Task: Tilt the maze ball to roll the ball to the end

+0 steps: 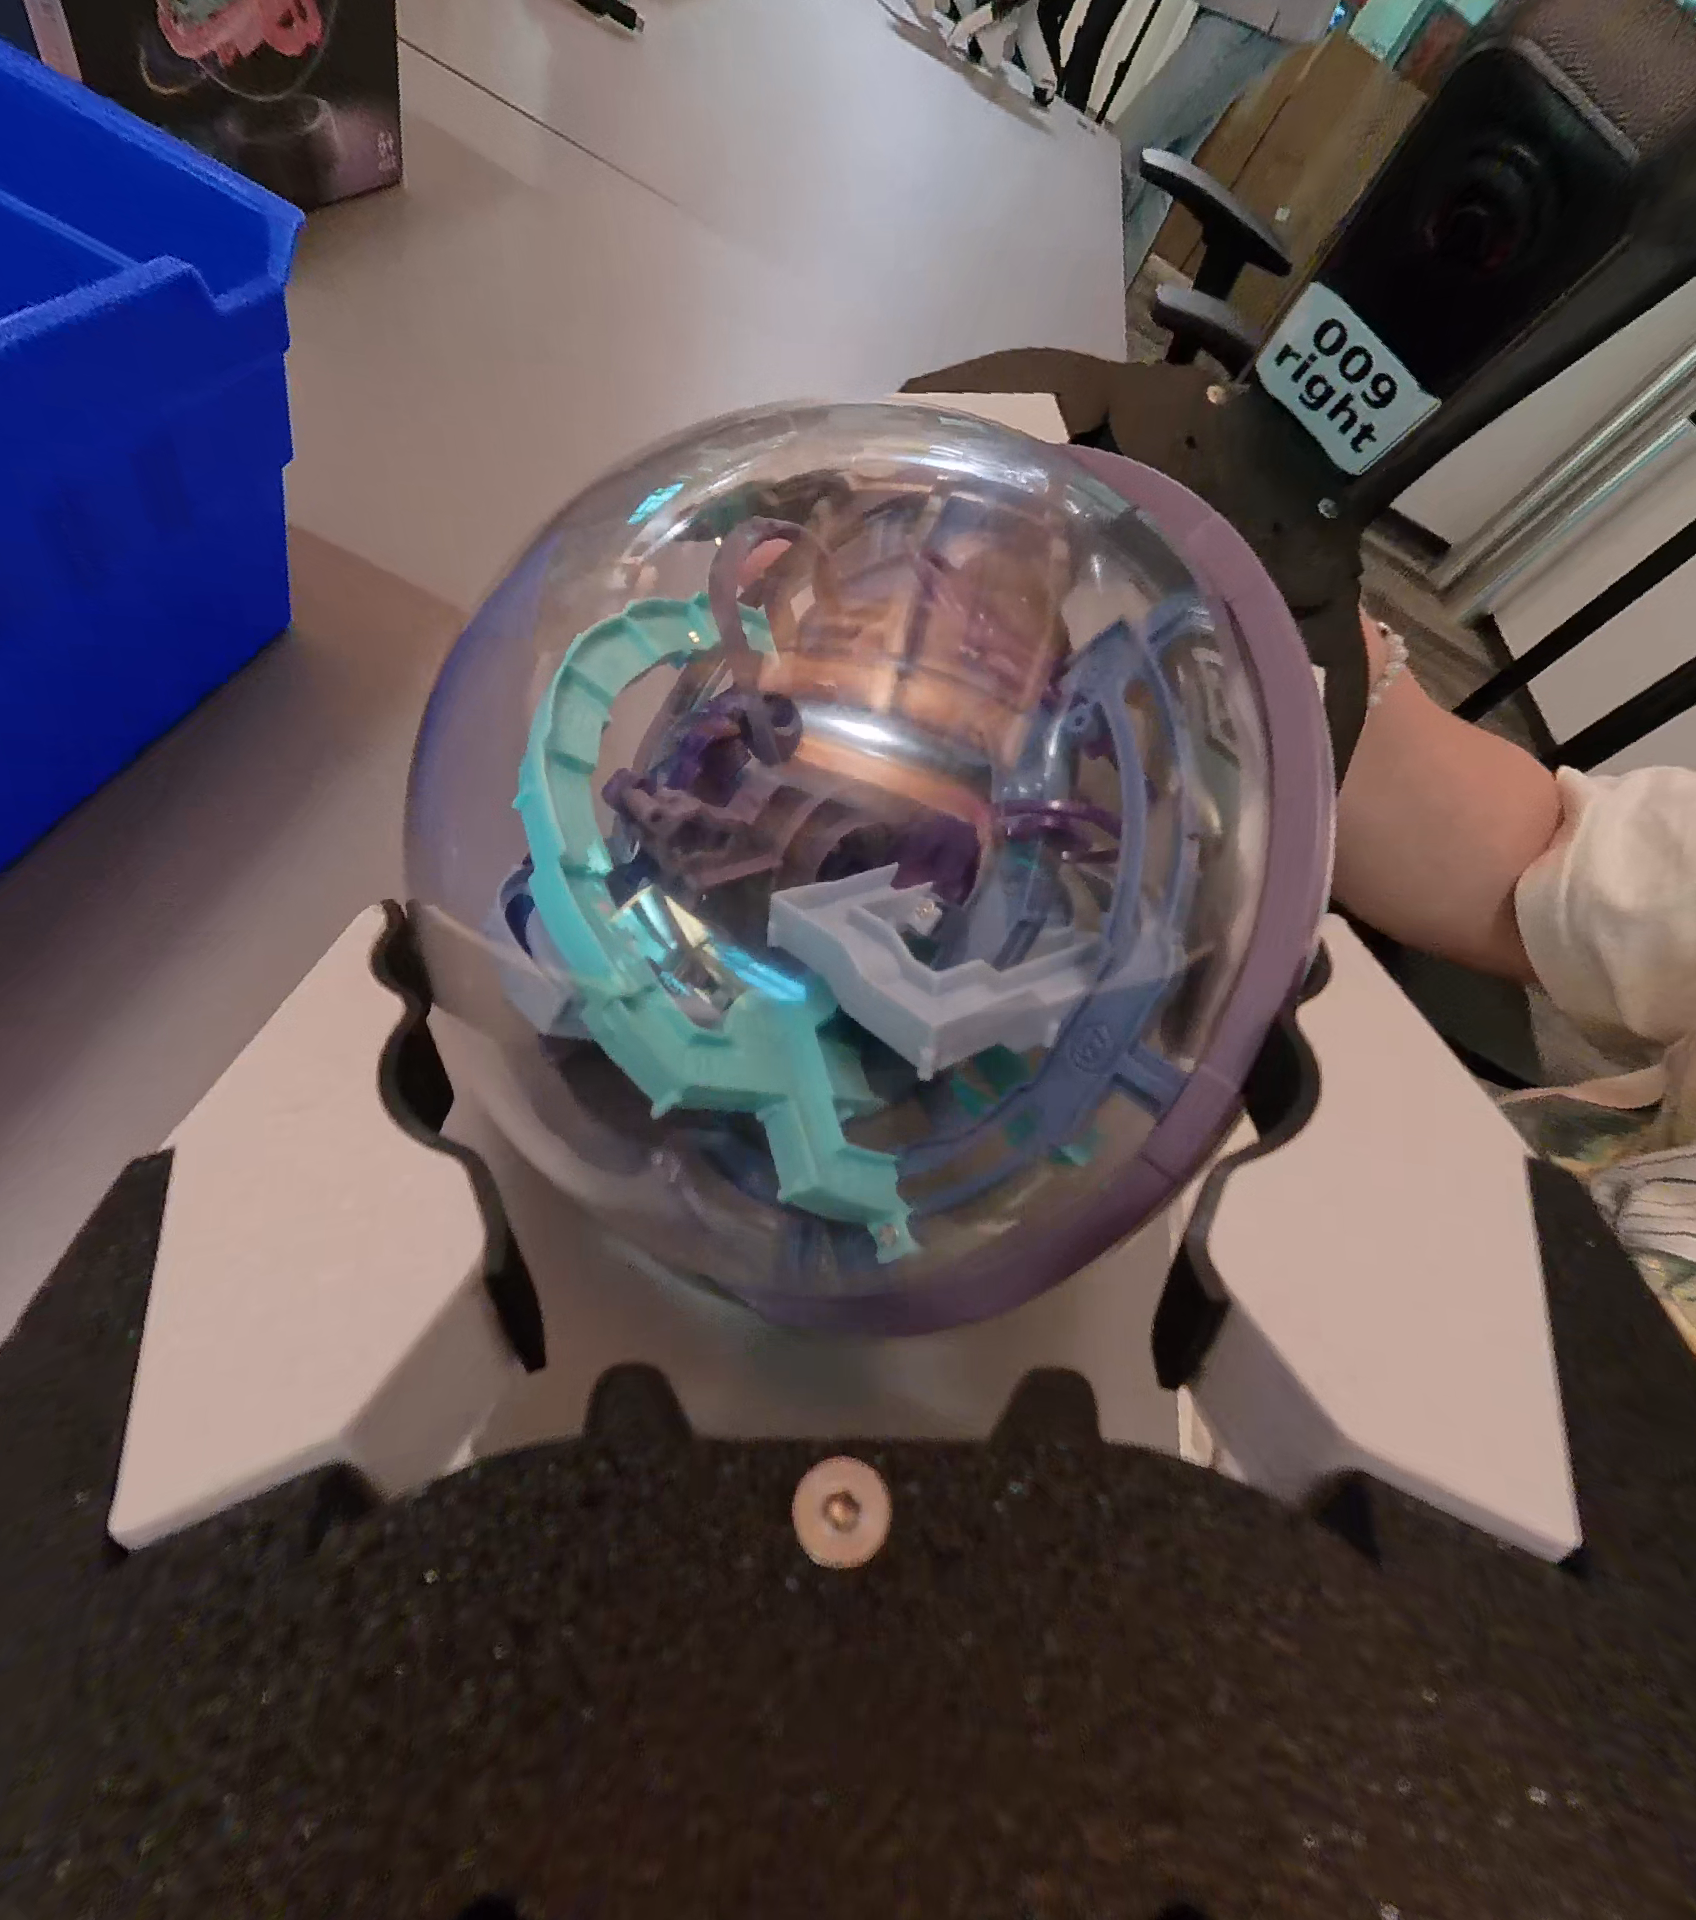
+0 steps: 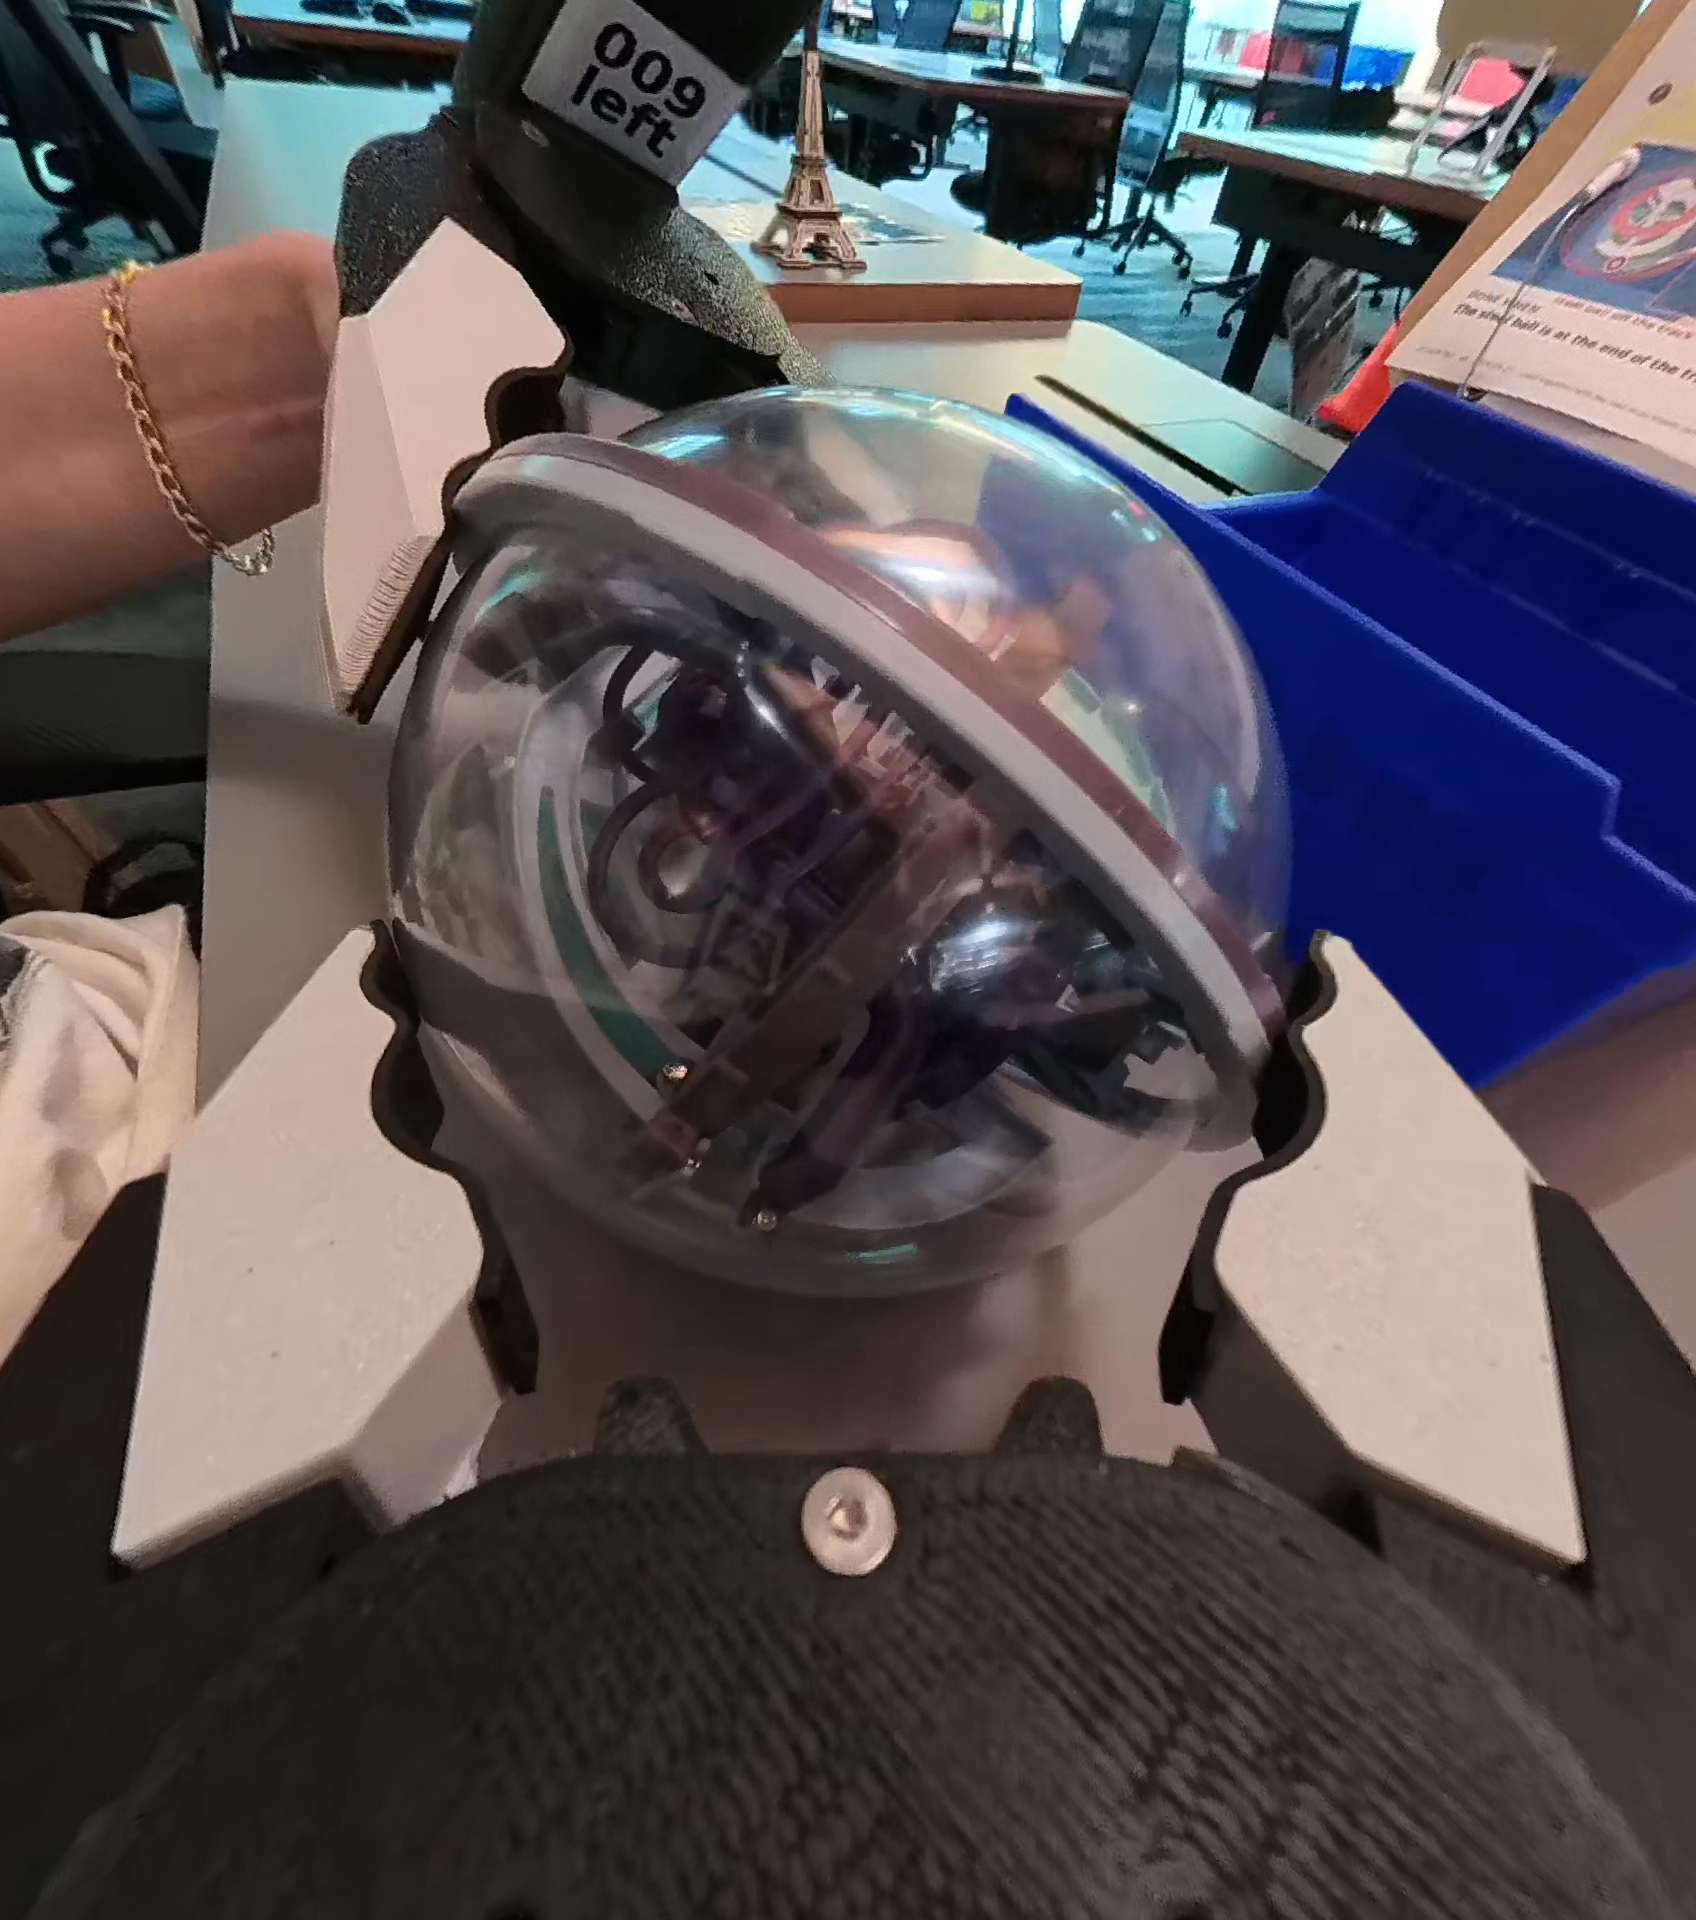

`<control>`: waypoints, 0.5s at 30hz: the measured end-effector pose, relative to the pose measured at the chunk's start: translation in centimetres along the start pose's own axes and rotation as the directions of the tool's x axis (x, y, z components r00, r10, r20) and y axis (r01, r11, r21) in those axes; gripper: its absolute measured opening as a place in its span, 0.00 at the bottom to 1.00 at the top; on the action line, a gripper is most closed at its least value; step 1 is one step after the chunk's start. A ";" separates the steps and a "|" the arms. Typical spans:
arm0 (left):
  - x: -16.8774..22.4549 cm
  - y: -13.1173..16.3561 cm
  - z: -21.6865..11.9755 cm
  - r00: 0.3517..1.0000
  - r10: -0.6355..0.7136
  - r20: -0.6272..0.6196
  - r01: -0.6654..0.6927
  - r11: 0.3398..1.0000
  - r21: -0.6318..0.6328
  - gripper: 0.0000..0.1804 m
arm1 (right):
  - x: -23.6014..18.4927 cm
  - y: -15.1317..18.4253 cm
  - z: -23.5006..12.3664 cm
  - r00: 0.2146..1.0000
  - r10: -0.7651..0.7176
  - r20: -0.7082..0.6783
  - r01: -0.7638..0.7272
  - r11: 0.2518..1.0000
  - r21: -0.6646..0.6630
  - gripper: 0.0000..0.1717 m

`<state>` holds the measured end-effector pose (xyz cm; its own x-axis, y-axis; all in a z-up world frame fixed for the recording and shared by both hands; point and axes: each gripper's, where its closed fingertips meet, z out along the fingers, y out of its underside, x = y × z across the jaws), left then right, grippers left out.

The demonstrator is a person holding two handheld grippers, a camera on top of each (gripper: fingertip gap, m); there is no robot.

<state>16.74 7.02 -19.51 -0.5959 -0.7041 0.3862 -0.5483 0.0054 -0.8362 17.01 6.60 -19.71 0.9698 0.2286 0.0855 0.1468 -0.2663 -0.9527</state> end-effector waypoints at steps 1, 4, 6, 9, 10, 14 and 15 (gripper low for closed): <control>0.0 0.0 0.0 1.000 0.006 0.000 -0.006 1.000 -0.009 0.85 | 0.0 -0.1 0.0 1.000 -0.009 -0.002 0.009 1.000 0.008 0.91; -0.1 -0.1 0.2 1.000 -0.007 0.001 0.007 1.000 -0.022 0.85 | 0.2 -0.3 -0.1 0.999 -0.051 -0.018 0.052 0.998 0.022 0.91; -0.2 -0.1 0.2 1.000 -0.017 -0.002 0.017 0.999 -0.029 0.85 | 0.3 -0.5 -0.1 0.998 -0.060 -0.021 0.061 0.997 0.041 0.91; -0.4 -0.3 0.2 0.999 -0.043 -0.012 0.042 0.999 -0.032 0.85 | 0.5 -0.8 0.0 0.999 -0.043 -0.021 0.044 0.996 0.081 0.92; -0.4 -0.4 0.2 0.998 -0.054 -0.015 0.054 0.998 -0.033 0.85 | 0.6 -0.9 0.0 0.999 -0.033 -0.020 0.035 0.995 0.089 0.92; -0.6 -0.6 0.3 0.996 -0.084 -0.018 0.083 0.995 -0.049 0.85 | 0.9 -0.9 0.0 1.000 -0.010 -0.012 0.011 0.995 0.100 0.91; -0.7 -0.6 0.4 0.996 -0.088 -0.019 0.086 0.995 -0.053 0.85 | 1.0 -0.8 0.0 1.000 -0.016 -0.011 0.017 0.995 0.097 0.91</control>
<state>17.68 7.23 -19.39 -0.5568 -0.6880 0.4654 -0.6282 -0.0177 -0.7778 17.84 7.00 -18.82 0.9694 0.2227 0.1034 0.1433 -0.1708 -0.9748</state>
